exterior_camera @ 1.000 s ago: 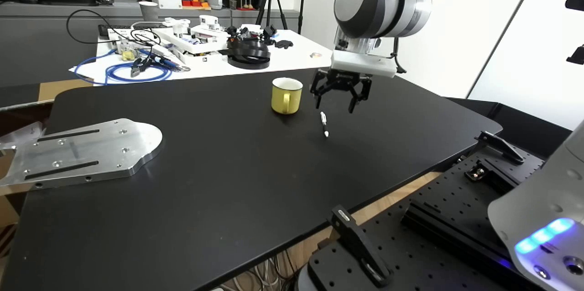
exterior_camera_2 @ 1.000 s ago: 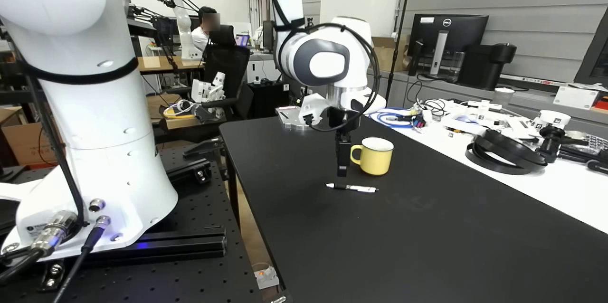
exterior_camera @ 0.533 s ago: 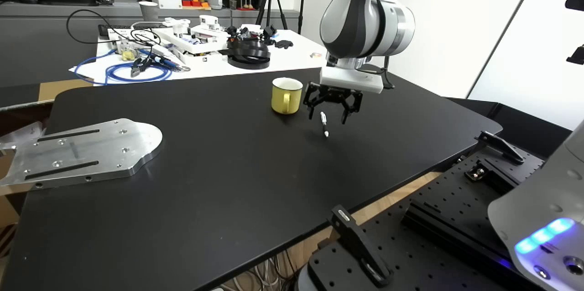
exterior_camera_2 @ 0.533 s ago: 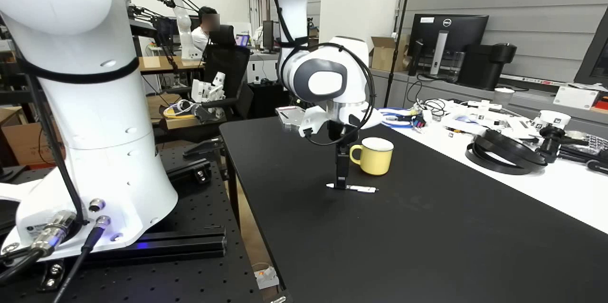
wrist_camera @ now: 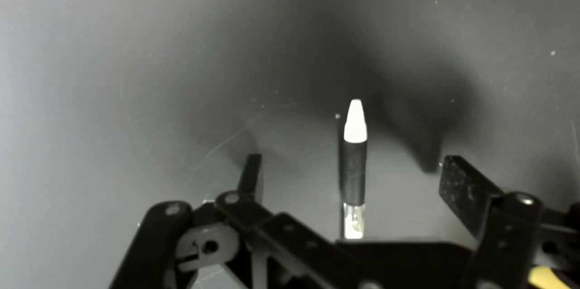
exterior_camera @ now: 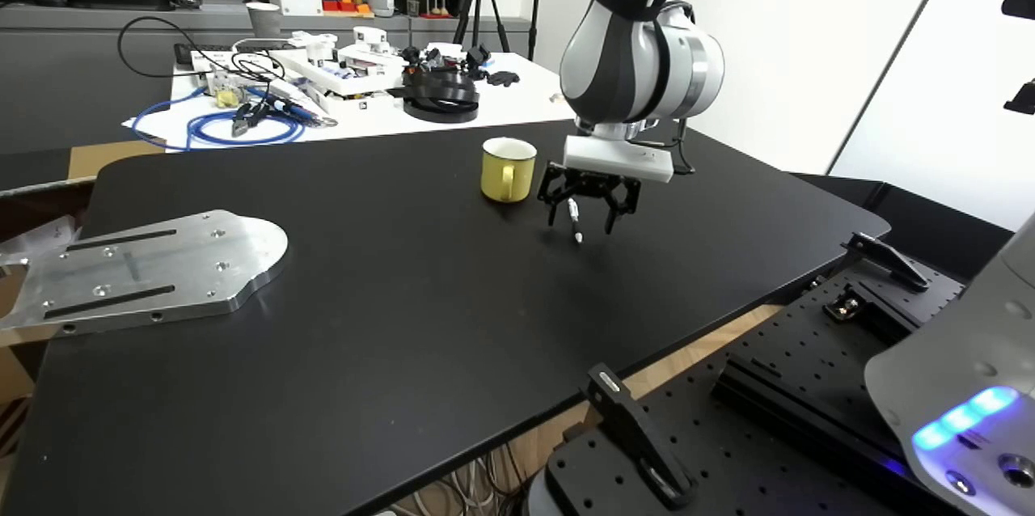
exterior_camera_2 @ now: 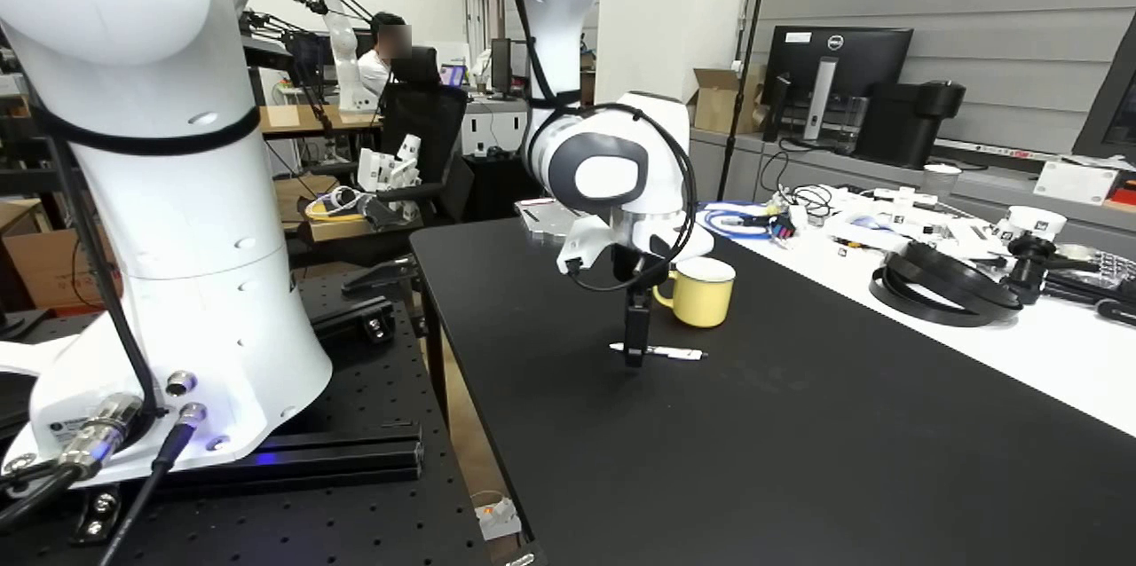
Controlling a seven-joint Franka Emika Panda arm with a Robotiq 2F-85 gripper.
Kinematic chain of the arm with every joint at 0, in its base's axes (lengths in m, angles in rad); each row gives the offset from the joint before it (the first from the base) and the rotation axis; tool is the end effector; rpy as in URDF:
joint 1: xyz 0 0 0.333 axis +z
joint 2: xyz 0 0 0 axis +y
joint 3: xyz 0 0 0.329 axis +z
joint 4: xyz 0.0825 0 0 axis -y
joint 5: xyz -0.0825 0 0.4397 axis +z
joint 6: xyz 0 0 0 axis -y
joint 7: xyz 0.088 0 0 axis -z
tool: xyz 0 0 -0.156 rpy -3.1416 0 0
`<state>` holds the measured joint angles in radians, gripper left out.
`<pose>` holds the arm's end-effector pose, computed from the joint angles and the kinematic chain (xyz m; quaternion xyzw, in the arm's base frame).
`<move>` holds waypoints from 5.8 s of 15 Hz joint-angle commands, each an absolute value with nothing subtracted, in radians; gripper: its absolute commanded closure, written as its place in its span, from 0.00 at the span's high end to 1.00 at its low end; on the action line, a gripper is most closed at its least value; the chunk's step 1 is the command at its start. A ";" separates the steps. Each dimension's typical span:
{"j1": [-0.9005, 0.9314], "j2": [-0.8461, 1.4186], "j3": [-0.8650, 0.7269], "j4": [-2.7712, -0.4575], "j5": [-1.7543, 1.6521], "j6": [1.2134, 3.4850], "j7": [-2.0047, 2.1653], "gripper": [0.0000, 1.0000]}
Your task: Put the pen in the yellow cup
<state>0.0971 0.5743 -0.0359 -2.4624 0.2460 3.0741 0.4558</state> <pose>0.4683 0.0057 -0.0165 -0.9500 0.3115 -0.0190 0.0060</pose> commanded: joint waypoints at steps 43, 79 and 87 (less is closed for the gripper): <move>0.030 0.441 -0.116 -1.768 0.318 1.845 0.794 0.05; -0.071 0.630 -0.078 -1.670 0.901 1.771 0.812 0.19; -0.071 0.632 -0.078 -1.667 0.901 1.762 0.812 0.19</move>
<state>-0.0729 0.6300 -0.0752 -1.6706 0.9007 1.7656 0.8119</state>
